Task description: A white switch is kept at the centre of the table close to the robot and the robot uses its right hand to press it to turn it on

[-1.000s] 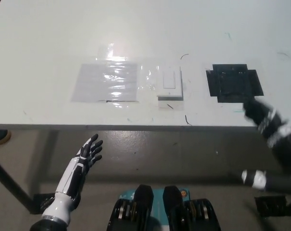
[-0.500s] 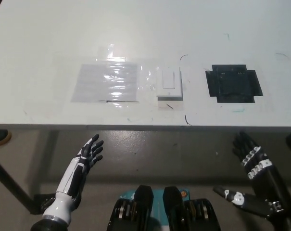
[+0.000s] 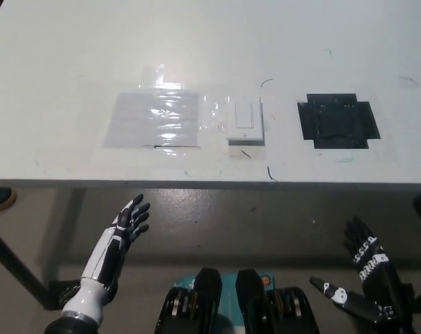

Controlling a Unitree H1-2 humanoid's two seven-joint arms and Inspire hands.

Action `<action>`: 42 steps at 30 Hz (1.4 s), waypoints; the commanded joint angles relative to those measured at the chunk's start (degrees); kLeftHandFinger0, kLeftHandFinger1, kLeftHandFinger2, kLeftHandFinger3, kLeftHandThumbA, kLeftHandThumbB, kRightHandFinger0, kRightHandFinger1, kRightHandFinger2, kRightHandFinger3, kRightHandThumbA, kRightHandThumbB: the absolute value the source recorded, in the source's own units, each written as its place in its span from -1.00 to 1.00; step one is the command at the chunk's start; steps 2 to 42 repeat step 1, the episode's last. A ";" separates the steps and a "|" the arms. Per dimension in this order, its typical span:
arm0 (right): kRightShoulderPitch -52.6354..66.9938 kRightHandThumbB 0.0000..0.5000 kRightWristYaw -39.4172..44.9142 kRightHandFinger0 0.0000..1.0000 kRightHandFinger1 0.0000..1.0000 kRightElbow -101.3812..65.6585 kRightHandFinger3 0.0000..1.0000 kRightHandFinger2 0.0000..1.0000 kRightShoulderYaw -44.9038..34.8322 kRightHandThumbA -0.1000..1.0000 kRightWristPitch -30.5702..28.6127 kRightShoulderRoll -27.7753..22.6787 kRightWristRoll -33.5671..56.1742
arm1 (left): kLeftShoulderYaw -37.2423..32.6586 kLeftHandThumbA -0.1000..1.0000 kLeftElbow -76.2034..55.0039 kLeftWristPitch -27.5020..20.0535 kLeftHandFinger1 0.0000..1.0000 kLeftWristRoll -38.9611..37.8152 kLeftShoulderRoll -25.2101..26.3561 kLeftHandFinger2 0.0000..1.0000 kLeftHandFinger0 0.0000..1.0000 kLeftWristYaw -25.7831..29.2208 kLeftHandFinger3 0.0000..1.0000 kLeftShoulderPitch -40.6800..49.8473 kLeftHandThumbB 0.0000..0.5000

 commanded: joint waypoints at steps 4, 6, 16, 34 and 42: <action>-0.96 -0.93 -5.05 1.00 1.00 0.47 1.00 1.00 0.65 1.00 -10.80 -0.41 -1.19 | 0.11 1.00 -1.51 -1.97 1.00 -1.05 0.59 1.00 1.00 -1.27 1.00 -0.66 -0.86; -0.96 -0.93 -5.05 1.00 1.00 0.47 1.00 1.00 0.65 1.00 -10.80 -0.41 -1.19 | 0.11 1.00 -1.51 -1.97 1.00 -1.05 0.59 1.00 1.00 -1.27 1.00 -0.66 -0.86; -0.96 -0.93 -5.05 1.00 1.00 0.47 1.00 1.00 0.65 1.00 -10.80 -0.41 -1.19 | 0.11 1.00 -1.51 -1.97 1.00 -1.05 0.59 1.00 1.00 -1.27 1.00 -0.66 -0.86; -0.96 -0.93 -5.05 1.00 1.00 0.47 1.00 1.00 0.65 1.00 -10.80 -0.41 -1.19 | 0.11 1.00 -1.51 -1.97 1.00 -1.05 0.59 1.00 1.00 -1.27 1.00 -0.66 -0.86; -0.96 -0.93 -5.05 1.00 1.00 0.47 1.00 1.00 0.65 1.00 -10.80 -0.41 -1.19 | 0.11 1.00 -1.51 -1.97 1.00 -1.05 0.59 1.00 1.00 -1.27 1.00 -0.66 -0.86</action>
